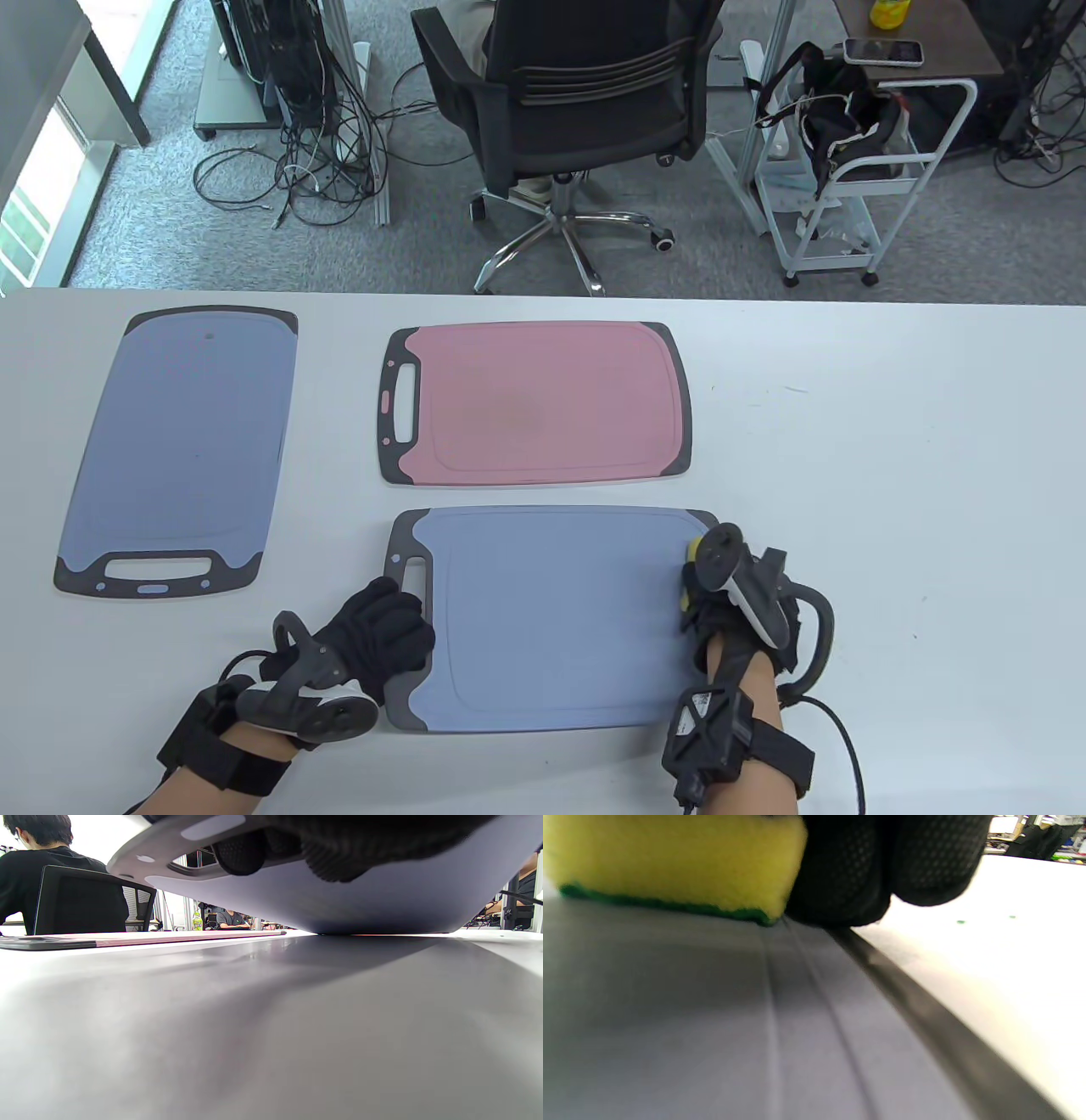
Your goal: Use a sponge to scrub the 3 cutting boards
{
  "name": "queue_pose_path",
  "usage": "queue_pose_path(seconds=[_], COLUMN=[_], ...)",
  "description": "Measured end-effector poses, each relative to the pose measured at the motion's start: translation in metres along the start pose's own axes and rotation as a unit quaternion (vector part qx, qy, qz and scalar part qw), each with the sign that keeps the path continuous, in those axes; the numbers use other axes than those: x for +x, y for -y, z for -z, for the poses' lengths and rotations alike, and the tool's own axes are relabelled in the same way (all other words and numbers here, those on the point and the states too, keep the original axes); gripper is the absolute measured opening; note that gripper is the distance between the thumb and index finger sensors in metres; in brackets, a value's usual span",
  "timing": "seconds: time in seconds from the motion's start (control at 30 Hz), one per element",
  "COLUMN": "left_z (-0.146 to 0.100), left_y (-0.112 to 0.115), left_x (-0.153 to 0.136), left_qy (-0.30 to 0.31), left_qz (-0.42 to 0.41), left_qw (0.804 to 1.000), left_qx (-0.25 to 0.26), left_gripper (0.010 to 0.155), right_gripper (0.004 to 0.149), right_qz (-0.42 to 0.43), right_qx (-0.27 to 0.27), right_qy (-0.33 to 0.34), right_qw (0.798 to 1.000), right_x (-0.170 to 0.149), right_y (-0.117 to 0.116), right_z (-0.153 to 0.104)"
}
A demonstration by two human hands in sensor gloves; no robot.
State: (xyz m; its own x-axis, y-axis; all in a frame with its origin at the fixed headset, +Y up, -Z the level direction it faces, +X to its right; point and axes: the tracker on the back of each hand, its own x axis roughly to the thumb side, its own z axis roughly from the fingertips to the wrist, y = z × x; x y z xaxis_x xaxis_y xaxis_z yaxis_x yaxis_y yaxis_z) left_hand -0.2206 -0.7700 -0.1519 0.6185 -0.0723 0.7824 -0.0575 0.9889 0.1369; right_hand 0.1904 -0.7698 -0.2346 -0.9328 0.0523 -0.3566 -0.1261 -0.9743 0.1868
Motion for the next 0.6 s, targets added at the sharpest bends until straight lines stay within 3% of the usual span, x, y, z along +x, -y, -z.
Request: queue_pose_path(seconds=[0.07, 0.2, 0.27, 0.37, 0.4, 0.43, 0.47, 0.5, 0.6], left_z=[0.0, 0.0, 0.0, 0.0, -0.001, -0.001, -0.001, -0.001, -0.001], left_y=[0.0, 0.0, -0.001, -0.001, -0.001, -0.001, -0.001, -0.001, -0.001], left_x=[0.0, 0.0, 0.001, 0.001, 0.001, 0.001, 0.001, 0.001, 0.001], left_qy=[0.0, 0.0, 0.001, 0.002, 0.003, 0.002, 0.002, 0.002, 0.002], left_qz=[0.0, 0.0, 0.003, 0.003, 0.003, 0.003, 0.0, 0.0, 0.0], left_qw=[1.0, 1.0, 1.0, 1.0, 1.0, 1.0, 1.0, 1.0, 1.0], left_qx=[0.0, -0.001, 0.001, 0.003, 0.004, 0.008, 0.008, 0.008, 0.007], left_gripper=[0.045, 0.045, 0.045, 0.045, 0.044, 0.044, 0.044, 0.044, 0.044], right_gripper=[0.072, 0.072, 0.073, 0.073, 0.073, 0.073, 0.072, 0.072, 0.072], right_qz=[-0.038, -0.046, -0.056, -0.087, -0.088, -0.128, -0.138, -0.122, -0.084], right_qx=[0.0, 0.004, 0.006, 0.0, -0.001, -0.029, -0.023, -0.026, -0.008], right_qy=[0.039, 0.227, 0.339, 0.465, 0.475, 0.446, 0.453, 0.438, 0.315], right_qw=[0.998, 0.973, 0.939, 0.881, 0.876, 0.885, 0.88, 0.891, 0.945], right_x=[0.021, 0.106, 0.159, 0.209, 0.213, 0.212, 0.209, 0.197, 0.138], right_y=[0.002, 0.003, 0.001, -0.001, -0.001, -0.001, 0.0, 0.0, 0.0], right_z=[-0.004, -0.042, -0.081, -0.132, -0.136, -0.137, -0.132, -0.122, -0.079])
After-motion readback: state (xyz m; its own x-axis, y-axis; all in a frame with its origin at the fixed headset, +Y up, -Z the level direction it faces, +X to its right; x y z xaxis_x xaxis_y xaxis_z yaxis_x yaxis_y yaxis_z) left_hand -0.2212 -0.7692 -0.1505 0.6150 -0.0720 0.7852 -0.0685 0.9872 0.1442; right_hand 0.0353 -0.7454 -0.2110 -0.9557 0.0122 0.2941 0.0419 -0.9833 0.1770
